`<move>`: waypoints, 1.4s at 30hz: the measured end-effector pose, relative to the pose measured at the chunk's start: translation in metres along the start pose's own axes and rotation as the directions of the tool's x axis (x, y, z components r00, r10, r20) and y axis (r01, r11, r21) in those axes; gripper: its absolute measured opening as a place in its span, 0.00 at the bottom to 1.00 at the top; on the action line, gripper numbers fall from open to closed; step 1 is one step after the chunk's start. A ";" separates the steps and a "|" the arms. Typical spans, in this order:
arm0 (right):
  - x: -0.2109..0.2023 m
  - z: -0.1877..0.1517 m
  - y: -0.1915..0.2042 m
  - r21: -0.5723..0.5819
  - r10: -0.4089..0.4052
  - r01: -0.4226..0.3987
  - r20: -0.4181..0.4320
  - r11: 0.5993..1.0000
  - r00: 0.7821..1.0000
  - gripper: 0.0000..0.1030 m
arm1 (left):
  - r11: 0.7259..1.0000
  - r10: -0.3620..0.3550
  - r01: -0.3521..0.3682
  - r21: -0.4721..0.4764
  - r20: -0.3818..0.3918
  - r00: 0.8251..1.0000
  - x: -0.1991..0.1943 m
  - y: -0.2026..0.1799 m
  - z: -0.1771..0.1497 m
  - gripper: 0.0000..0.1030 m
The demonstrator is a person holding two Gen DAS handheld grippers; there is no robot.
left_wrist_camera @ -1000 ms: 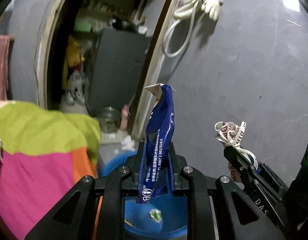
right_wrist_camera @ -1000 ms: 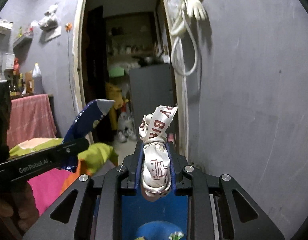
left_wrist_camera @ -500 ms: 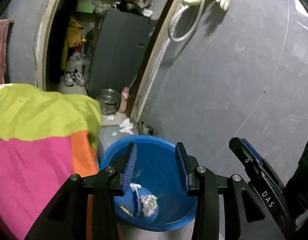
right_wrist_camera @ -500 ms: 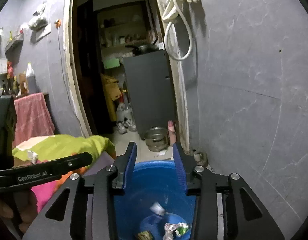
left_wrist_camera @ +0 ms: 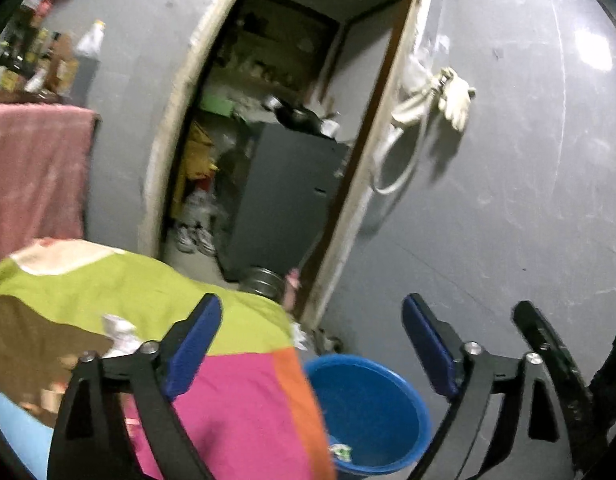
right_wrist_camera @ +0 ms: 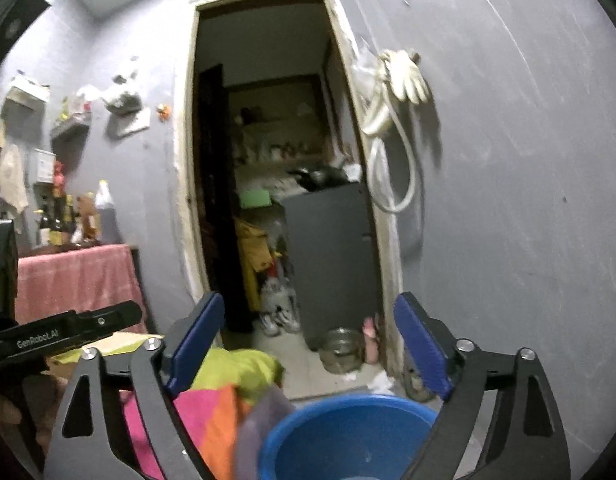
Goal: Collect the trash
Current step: 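Return both open tools over the remaining trash on the blanket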
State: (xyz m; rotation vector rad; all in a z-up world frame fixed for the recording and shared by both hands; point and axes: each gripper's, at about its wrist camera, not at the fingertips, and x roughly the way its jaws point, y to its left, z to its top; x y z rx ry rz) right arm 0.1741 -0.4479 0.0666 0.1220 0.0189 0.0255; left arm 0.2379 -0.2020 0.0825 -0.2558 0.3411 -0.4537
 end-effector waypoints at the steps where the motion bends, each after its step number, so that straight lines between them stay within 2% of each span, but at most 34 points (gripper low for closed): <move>1: -0.002 0.002 0.007 0.001 0.014 -0.014 0.010 1.000 1.000 0.98 | 1.000 0.028 -0.028 -0.003 0.021 0.999 -0.011 0.009 0.002 0.97; 8: -0.003 -0.002 0.068 -0.011 0.127 -0.127 0.012 0.992 0.992 1.00 | 0.987 0.159 -0.161 0.019 0.064 0.985 -0.063 0.060 0.006 0.97; 14: 0.005 -0.021 0.116 -0.014 0.208 -0.209 -0.036 0.978 0.977 1.00 | 0.958 0.288 -0.288 -0.003 0.046 0.957 -0.102 0.121 -0.011 0.98; 18: 0.012 -0.036 0.146 -0.039 0.247 -0.251 -0.087 0.967 0.965 1.00 | 0.937 0.348 -0.348 -0.008 -0.003 0.938 -0.115 0.159 -0.026 0.98; 25: 0.032 -0.063 0.181 -0.035 0.303 -0.316 -0.208 0.948 0.930 1.00 | 0.931 0.363 -0.365 0.008 -0.112 0.925 -0.118 0.189 -0.057 0.98; 31: 0.056 -0.086 0.199 -0.027 0.330 -0.364 -0.366 0.931 0.871 1.00 | 0.940 0.335 -0.339 0.022 -0.229 0.914 -0.103 0.200 -0.072 0.97; 37: 0.082 -0.113 0.209 -0.014 0.330 -0.393 -0.513 0.920 0.792 0.97 | 0.946 0.303 -0.323 -0.019 -0.299 0.905 -0.090 0.212 -0.076 0.96; 41: 0.094 -0.128 0.213 0.005 0.340 -0.412 -0.575 0.911 0.744 0.87 | 0.956 0.263 -0.291 -0.027 -0.355 0.897 -0.078 0.218 -0.078 0.72; 42: 0.095 -0.130 0.213 0.005 0.340 -0.415 -0.582 0.910 0.738 0.85 | 0.960 0.250 -0.280 -0.027 -0.371 0.894 -0.075 0.218 -0.079 0.67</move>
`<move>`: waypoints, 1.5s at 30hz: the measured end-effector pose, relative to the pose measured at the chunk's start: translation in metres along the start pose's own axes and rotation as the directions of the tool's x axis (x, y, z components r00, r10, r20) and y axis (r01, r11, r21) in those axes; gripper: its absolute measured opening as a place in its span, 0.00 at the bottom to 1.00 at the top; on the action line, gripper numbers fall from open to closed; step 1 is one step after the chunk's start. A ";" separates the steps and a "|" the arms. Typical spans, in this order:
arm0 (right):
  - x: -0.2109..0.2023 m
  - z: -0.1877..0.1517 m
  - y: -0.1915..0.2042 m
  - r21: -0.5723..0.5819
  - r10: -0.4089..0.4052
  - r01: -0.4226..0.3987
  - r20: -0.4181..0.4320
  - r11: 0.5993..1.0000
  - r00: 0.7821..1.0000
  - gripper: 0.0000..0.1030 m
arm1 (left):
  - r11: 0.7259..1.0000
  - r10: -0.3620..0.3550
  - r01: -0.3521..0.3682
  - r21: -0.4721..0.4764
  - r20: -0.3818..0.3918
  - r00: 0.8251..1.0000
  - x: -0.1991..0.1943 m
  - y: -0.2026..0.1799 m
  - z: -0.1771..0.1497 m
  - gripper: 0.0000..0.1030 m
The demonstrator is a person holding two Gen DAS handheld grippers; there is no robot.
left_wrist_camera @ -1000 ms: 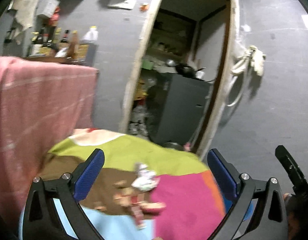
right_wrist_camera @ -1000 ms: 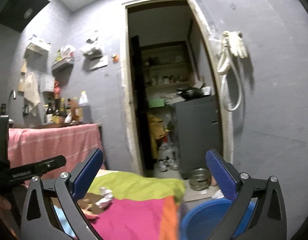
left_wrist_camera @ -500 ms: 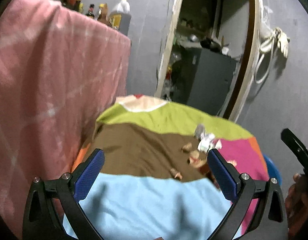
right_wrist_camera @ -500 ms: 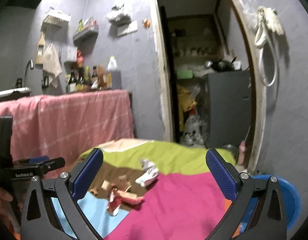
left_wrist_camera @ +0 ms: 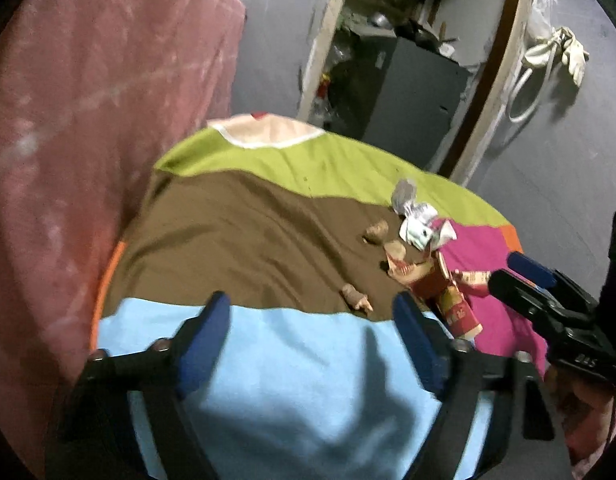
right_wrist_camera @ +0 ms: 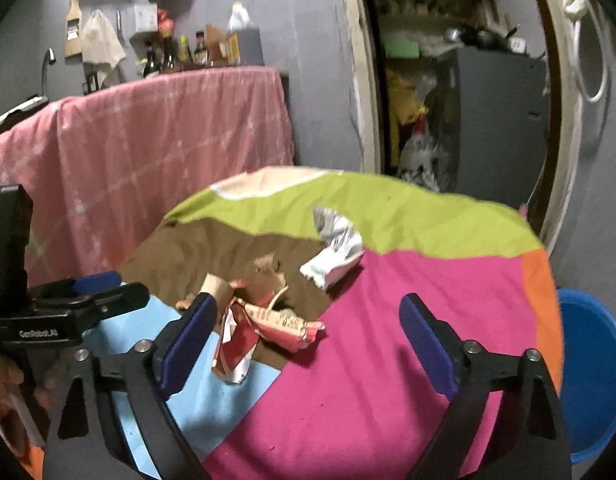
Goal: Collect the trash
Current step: 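Return both open tools over the remaining trash on the blanket, then grasp the small brown scrap with the left tool while the right tool grasps the red-white packet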
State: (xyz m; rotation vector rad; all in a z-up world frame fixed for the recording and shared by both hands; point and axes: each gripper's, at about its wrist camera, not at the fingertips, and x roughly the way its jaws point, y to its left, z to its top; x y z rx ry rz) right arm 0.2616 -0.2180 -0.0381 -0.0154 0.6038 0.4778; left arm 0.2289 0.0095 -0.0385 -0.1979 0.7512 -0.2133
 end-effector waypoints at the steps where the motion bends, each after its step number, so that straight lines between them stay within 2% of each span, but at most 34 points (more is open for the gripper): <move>1: 0.003 -0.001 0.000 -0.003 0.002 -0.002 -0.011 1.000 1.000 0.84 | 1.000 -0.009 0.009 0.005 -0.012 1.000 0.003 -0.001 0.000 0.64; 5: 0.010 -0.001 0.000 -0.015 0.031 -0.031 -0.049 0.999 0.998 0.74 | 0.998 -0.047 0.048 0.037 -0.036 0.998 0.009 -0.008 0.004 0.51; 9: 0.019 0.001 0.002 -0.030 0.065 -0.067 -0.081 0.997 0.995 0.71 | 0.995 -0.072 0.076 0.059 -0.069 0.995 0.021 -0.014 0.007 0.36; 11: 0.024 0.000 0.004 -0.039 0.076 -0.080 -0.098 0.996 0.992 0.68 | 0.995 -0.082 0.087 0.058 -0.082 0.993 0.027 -0.014 0.009 0.34; 14: 0.030 -0.002 0.004 -0.036 0.097 -0.102 -0.119 0.994 0.988 0.63 | 0.994 -0.092 0.098 0.056 -0.097 0.991 0.032 -0.015 0.010 0.27; 22: 0.029 0.001 0.008 -0.048 0.128 -0.134 -0.114 0.990 0.985 0.62 | 0.994 -0.072 0.081 0.073 -0.119 0.990 0.038 -0.018 0.009 0.14; 24: 0.032 0.001 0.010 -0.059 0.132 -0.139 -0.120 0.989 0.984 0.51 | 0.995 -0.070 0.079 0.067 -0.117 0.991 0.038 -0.017 0.009 0.11; 28: 0.033 0.002 0.013 -0.074 0.134 -0.144 -0.121 0.987 0.984 0.41 | 0.995 -0.069 0.077 0.066 -0.111 0.991 0.038 -0.017 0.009 0.11; 30: 0.031 0.002 0.013 -0.079 0.131 -0.140 -0.115 0.987 0.985 0.28 | 0.995 -0.066 0.074 0.070 -0.107 0.992 0.036 -0.017 0.009 0.11; 36: 0.024 -0.002 0.013 -0.086 0.134 -0.144 -0.115 0.986 0.984 0.19 | 0.995 -0.066 0.073 0.066 -0.098 0.993 0.028 -0.019 0.006 0.11; 45: 0.009 -0.017 0.017 -0.113 0.118 -0.133 -0.125 0.985 0.985 0.09 | 0.997 -0.059 0.063 0.048 -0.089 0.994 0.014 -0.026 -0.001 0.10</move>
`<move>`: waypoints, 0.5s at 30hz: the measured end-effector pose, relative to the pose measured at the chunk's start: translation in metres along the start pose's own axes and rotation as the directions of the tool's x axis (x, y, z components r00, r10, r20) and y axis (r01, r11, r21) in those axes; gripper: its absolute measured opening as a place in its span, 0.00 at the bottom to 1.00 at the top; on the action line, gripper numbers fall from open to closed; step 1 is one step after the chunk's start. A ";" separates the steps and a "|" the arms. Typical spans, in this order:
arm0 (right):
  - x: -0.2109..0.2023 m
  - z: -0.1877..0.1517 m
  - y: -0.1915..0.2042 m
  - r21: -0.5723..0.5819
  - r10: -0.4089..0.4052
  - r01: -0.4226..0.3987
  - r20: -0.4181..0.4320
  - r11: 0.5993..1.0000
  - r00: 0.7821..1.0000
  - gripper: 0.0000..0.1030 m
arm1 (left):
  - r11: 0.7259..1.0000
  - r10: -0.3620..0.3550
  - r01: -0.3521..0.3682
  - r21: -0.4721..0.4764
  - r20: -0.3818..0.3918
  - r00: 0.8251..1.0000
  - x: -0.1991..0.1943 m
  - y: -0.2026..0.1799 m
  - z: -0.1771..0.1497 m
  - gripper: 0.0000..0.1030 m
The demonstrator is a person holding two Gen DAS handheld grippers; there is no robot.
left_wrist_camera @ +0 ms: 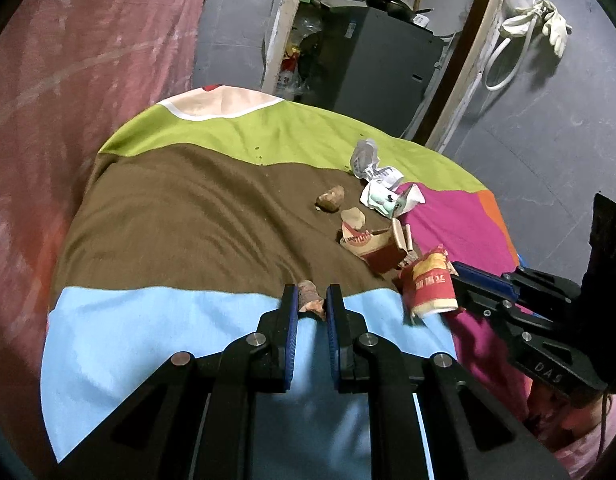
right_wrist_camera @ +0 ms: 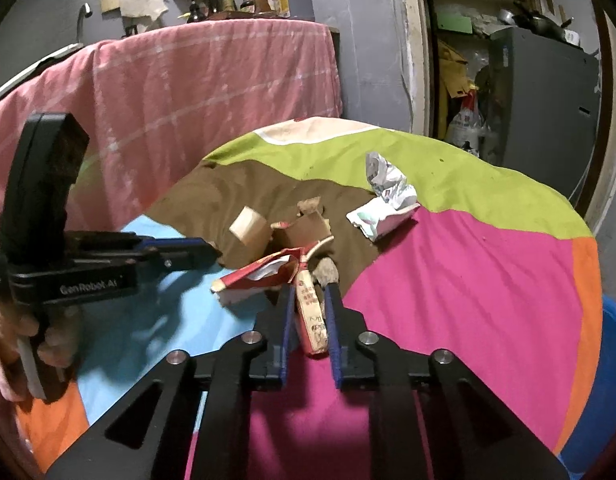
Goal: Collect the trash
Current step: 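Grasp the small brown scrap with the left tool while the right tool grasps the red-white packet, then carry both items over the blue basin and open the left tool to drop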
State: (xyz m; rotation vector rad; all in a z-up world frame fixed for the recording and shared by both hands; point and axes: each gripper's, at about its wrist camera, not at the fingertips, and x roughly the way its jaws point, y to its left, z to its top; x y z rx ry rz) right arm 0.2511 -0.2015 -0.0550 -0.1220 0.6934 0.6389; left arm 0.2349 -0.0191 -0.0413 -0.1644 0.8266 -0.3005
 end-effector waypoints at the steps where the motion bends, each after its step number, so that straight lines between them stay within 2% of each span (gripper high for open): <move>1: -0.002 -0.002 0.003 -0.013 -0.012 0.012 0.006 1.000 1.000 0.09 | 1.000 0.002 -0.002 0.000 0.002 1.000 -0.002 -0.001 -0.001 0.10; 5: -0.017 -0.009 0.009 -0.029 -0.062 0.063 0.041 0.998 0.997 0.06 | 1.000 -0.025 0.025 -0.013 0.045 0.999 -0.011 -0.006 -0.006 0.10; 9: -0.037 -0.015 -0.001 0.023 -0.090 0.088 0.109 0.996 0.990 0.05 | 1.000 -0.010 0.010 0.007 0.107 0.994 -0.019 -0.021 -0.011 0.10; 12: -0.055 -0.015 -0.006 0.052 -0.109 0.101 0.179 0.994 0.978 0.04 | 1.000 -0.019 0.015 0.024 0.164 0.986 -0.028 -0.036 -0.010 0.10; 15: -0.079 -0.013 -0.007 0.063 -0.145 0.133 0.266 0.989 0.953 0.04 | 0.999 -0.032 0.021 0.048 0.236 0.971 -0.039 -0.054 -0.005 0.10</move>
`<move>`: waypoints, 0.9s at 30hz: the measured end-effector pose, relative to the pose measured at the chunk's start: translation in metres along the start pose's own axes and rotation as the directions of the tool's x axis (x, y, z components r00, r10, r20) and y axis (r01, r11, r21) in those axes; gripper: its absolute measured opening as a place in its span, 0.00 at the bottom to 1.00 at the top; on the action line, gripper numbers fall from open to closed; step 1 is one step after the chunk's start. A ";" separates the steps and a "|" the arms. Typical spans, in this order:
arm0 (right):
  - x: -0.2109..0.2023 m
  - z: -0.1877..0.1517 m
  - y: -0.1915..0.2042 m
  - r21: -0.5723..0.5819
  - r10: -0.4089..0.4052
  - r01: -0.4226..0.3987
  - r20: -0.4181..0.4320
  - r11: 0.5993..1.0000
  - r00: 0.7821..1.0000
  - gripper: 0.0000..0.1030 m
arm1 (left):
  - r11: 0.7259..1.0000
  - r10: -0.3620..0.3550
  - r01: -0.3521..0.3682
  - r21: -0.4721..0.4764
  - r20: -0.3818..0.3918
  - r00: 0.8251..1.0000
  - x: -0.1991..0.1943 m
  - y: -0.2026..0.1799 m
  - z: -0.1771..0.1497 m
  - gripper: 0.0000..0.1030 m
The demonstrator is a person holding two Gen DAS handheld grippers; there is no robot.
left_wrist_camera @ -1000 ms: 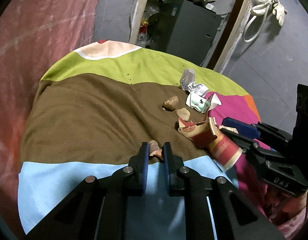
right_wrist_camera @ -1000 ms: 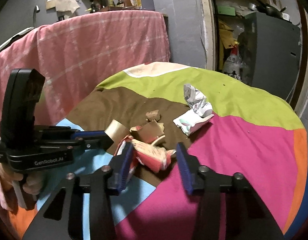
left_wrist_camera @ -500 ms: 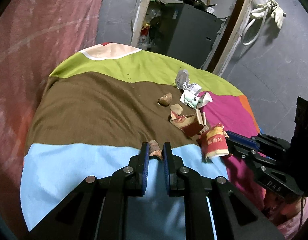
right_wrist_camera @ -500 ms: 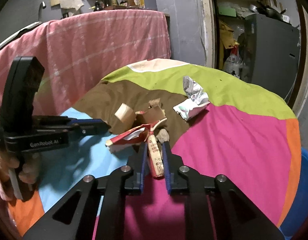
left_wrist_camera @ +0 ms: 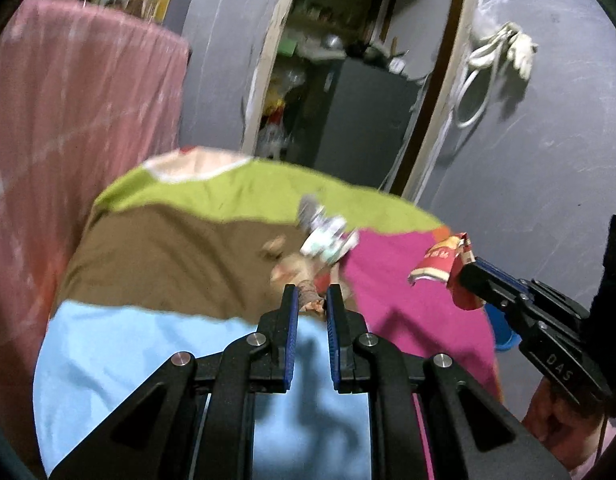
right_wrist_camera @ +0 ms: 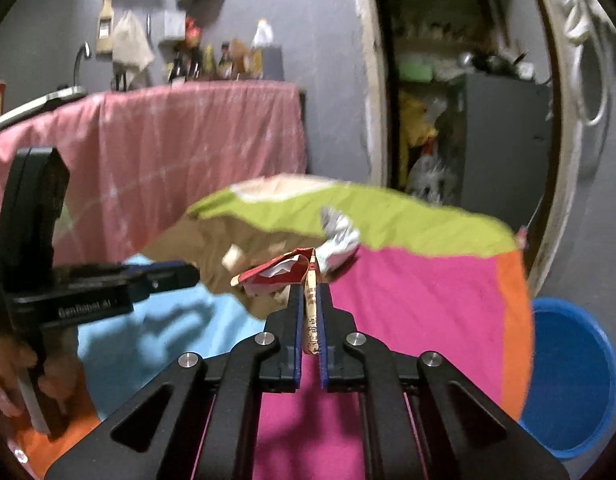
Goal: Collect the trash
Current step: 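Carry both items over the blue basin and open the left tool to drop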
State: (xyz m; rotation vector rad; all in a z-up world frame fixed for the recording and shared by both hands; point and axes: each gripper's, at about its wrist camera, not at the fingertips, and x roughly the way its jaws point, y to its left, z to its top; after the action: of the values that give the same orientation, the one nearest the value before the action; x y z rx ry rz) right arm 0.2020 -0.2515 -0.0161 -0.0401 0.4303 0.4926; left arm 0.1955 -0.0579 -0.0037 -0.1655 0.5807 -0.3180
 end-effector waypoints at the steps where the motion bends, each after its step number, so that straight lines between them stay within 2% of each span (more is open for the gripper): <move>1: -0.010 0.003 -0.002 0.001 -0.015 0.015 0.037 1.000 0.999 0.04 | 1.000 -0.007 0.007 0.007 0.025 1.000 -0.003 -0.005 0.003 0.10; 5: -0.047 0.018 -0.011 -0.001 -0.088 0.090 0.174 0.996 0.981 0.04 | 0.999 -0.040 0.037 0.025 0.161 0.986 -0.012 -0.038 0.024 0.11; 7: -0.066 0.026 -0.019 0.011 -0.127 0.128 0.246 0.992 0.961 0.04 | 0.997 -0.072 0.065 0.036 0.234 0.970 -0.015 -0.058 0.034 0.11; 11: -0.100 0.039 -0.039 0.031 -0.214 0.217 0.361 0.976 0.908 0.04 | 0.992 -0.124 0.103 0.079 0.347 0.930 -0.022 -0.100 0.046 0.11; 13: -0.113 0.044 -0.048 0.031 -0.260 0.271 0.403 0.962 0.877 0.04 | 0.987 -0.149 0.115 0.109 0.404 0.903 -0.023 -0.124 0.052 0.11; 16: -0.130 0.049 -0.066 0.039 -0.321 0.340 0.449 0.940 0.834 0.04 | 0.981 -0.187 0.140 0.135 0.455 0.871 -0.021 -0.151 0.059 0.11; 18: -0.137 0.050 -0.080 0.048 -0.355 0.377 0.464 0.925 0.812 0.04 | 0.977 -0.205 0.154 0.145 0.468 0.860 -0.015 -0.167 0.063 0.11; 22: -0.147 0.046 -0.113 0.077 -0.425 0.444 0.475 0.893 0.771 0.04 | 0.972 -0.228 0.175 0.156 0.467 0.854 0.007 -0.195 0.067 0.11; 24: -0.147 0.041 -0.131 0.093 -0.459 0.474 0.467 0.876 0.756 0.04 | 0.971 -0.232 0.175 0.165 0.452 0.861 0.023 -0.208 0.066 0.11; 27: -0.143 0.032 -0.155 0.117 -0.496 0.501 0.443 0.858 0.747 0.04 | 0.968 -0.240 0.182 0.175 0.410 0.880 0.049 -0.224 0.061 0.11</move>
State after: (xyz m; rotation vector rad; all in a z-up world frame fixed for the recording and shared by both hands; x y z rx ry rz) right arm 0.1733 -0.4481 0.0618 -0.0448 -0.0641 -0.0414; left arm 0.2131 -0.2812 0.0761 -0.1656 0.1008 -0.5157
